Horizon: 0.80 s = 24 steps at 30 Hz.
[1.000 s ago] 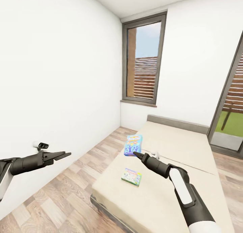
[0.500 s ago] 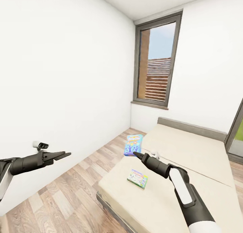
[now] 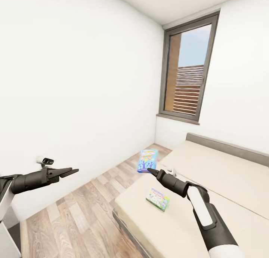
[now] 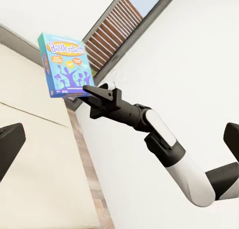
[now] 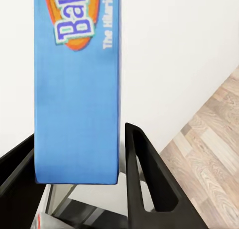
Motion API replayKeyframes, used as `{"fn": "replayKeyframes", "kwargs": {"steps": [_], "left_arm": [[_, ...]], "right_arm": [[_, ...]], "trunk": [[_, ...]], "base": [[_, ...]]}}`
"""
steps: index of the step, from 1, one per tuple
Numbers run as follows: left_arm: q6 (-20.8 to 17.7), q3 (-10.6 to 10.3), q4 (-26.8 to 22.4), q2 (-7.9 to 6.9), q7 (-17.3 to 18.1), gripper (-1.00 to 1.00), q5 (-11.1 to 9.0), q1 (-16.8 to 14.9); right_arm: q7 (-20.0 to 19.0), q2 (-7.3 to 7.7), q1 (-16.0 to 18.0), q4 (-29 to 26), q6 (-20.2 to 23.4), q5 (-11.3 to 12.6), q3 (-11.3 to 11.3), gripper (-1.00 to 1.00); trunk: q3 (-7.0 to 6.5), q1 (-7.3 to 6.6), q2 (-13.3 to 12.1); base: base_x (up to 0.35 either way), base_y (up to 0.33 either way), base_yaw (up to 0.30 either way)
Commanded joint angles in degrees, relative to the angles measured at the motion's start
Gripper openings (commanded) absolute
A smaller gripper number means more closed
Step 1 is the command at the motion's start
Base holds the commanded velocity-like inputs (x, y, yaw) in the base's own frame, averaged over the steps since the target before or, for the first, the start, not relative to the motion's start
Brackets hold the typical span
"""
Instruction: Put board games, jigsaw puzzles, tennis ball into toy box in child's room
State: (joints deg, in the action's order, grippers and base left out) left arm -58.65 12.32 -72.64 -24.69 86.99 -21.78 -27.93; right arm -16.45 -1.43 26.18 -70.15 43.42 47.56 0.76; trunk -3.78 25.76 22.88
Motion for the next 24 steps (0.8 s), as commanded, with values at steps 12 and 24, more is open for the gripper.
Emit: {"fn": "replayKeyframes", "kwargs": {"steps": [12,24], "left_arm": [[-0.6,0.0,0.0,0.12,0.2,1.0,0.1,0.0],[-0.6,-0.1,0.0,0.15,0.1,1.0,0.1,0.0]], "right_arm": [[-0.2,0.01,0.0,0.0,0.3,0.0,0.2,-1.0],[-0.1,0.02,0.0,0.0,0.3,0.0,0.1,-1.0]], "trunk": [[-0.55,0.02,0.0],[-1.13,0.02,0.0]], "base": [[-0.001,-0.003,0.246],[0.0,0.0,0.246]]}}
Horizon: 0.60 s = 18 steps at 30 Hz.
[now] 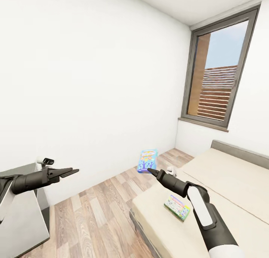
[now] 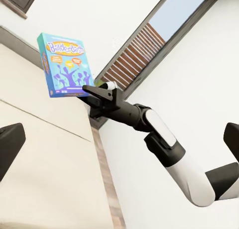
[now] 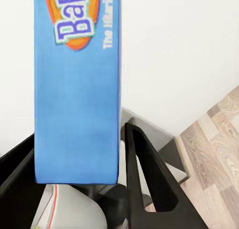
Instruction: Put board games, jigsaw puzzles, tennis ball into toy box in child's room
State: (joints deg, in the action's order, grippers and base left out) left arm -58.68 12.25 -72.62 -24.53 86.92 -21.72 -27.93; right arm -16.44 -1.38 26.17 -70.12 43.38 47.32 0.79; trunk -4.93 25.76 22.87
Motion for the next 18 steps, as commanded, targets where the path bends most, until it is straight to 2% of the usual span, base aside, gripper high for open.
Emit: {"fn": "replayKeyframes", "kwargs": {"steps": [1,18], "left_arm": [[-0.6,0.0,0.0,-0.04,0.2,1.0,0.0,0.0],[-0.6,0.0,0.0,-0.07,0.2,1.0,0.0,0.0]], "right_arm": [[-0.1,-0.03,0.0,0.0,0.3,0.3,0.1,-1.0],[-0.1,-0.1,0.0,0.0,0.3,0.2,0.0,-1.0]], "trunk": [[-0.02,0.02,0.0],[-0.84,0.02,0.0]], "base": [[0.0,0.0,0.246],[-0.017,0.0,0.246]]}}
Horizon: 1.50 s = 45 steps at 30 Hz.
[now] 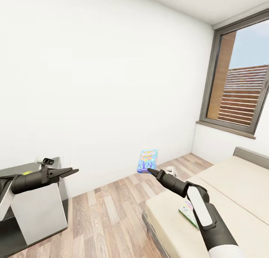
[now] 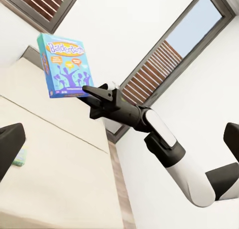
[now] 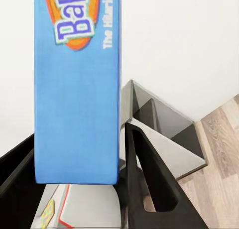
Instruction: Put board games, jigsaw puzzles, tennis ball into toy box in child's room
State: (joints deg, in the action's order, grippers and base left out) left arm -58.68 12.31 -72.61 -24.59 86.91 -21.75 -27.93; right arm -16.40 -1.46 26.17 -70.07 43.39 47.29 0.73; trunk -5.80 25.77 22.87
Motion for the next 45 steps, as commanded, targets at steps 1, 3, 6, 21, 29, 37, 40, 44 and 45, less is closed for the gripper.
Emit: {"fn": "replayKeyframes", "kwargs": {"steps": [1,3,6,21,29,37,40,44,45], "left_arm": [[-0.6,0.0,0.0,-0.01,0.2,1.0,0.0,0.0],[-0.6,0.0,0.0,-0.02,0.2,1.0,0.0,0.0],[-0.6,0.0,0.0,-0.02,0.3,1.0,0.0,0.0],[-0.6,0.0,0.0,-0.11,0.2,1.0,0.0,0.0],[-0.6,-0.1,0.0,0.11,0.1,1.0,0.0,0.0],[-0.6,-0.1,0.0,0.15,0.1,1.0,0.0,0.0],[-0.6,-0.1,0.0,0.15,0.1,1.0,0.0,0.0],[-0.6,0.0,0.0,0.16,0.1,1.0,0.0,0.0],[-0.6,0.0,0.0,0.16,0.1,1.0,0.0,0.0]], "right_arm": [[-0.1,-0.03,0.0,0.0,0.3,0.3,0.1,-1.0],[-0.1,-0.03,0.0,0.0,0.3,0.3,0.1,-1.0],[-0.1,0.0,0.0,0.0,0.3,0.3,0.1,-1.0],[-0.1,-0.03,0.0,0.1,0.3,0.3,0.0,-1.0],[-0.3,0.05,0.0,0.1,0.3,0.3,0.2,-1.0],[-0.5,0.05,0.0,0.1,0.3,0.3,0.3,-1.0],[-0.5,0.05,0.0,0.1,0.3,0.3,0.2,-1.0],[-0.5,0.05,0.0,0.1,0.3,0.4,0.2,-1.0],[-0.6,0.05,0.0,0.0,0.3,0.4,0.2,-1.0]], "trunk": [[-0.02,0.02,0.0],[-0.12,0.02,0.0],[-0.26,0.02,0.0],[-0.98,0.02,0.0],[-1.37,0.02,0.0],[-1.75,0.02,0.0],[-1.89,0.02,0.0],[-2.08,0.02,0.0],[-2.11,0.02,0.0]], "base": [[-0.059,0.0,0.246],[-0.065,0.0,0.246],[-0.069,0.0,0.246],[-0.041,0.0,0.246],[-0.001,0.0,0.246],[0.0,0.0,0.246],[0.0,0.0,0.246],[0.0,0.0,0.242],[0.0,0.0,0.16]]}}
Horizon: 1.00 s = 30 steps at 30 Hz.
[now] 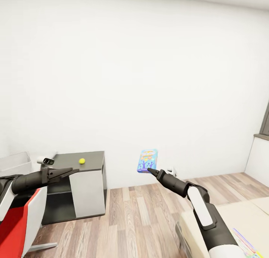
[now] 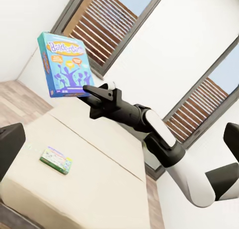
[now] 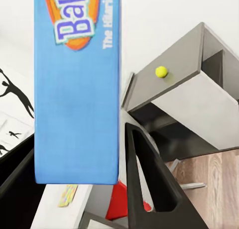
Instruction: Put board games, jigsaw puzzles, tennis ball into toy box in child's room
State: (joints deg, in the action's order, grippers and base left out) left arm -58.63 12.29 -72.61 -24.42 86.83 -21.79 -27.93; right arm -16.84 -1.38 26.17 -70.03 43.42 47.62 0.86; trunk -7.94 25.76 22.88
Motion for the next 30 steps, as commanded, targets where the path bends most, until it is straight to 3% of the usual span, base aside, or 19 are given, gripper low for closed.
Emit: {"fn": "replayKeyframes", "kwargs": {"steps": [1,8,30], "left_arm": [[-0.6,0.0,0.0,-0.01,0.2,1.0,0.0,0.0],[-0.6,0.0,0.1,-0.07,0.3,1.0,0.0,0.0],[-0.6,0.0,0.1,-0.1,0.3,1.0,-0.1,0.0]], "right_arm": [[-0.2,-0.03,0.0,-0.2,0.3,0.1,0.1,-1.0],[-0.2,-0.1,0.0,-0.3,0.3,0.1,-0.1,-1.0],[0.2,-0.15,0.0,-0.3,0.4,0.1,-0.2,-1.0]], "trunk": [[0.01,0.02,0.0],[0.1,0.02,0.0],[2.1,0.02,0.0]], "base": [[0.0,0.0,0.103],[0.0,0.0,0.036],[0.013,0.0,0.033]]}}
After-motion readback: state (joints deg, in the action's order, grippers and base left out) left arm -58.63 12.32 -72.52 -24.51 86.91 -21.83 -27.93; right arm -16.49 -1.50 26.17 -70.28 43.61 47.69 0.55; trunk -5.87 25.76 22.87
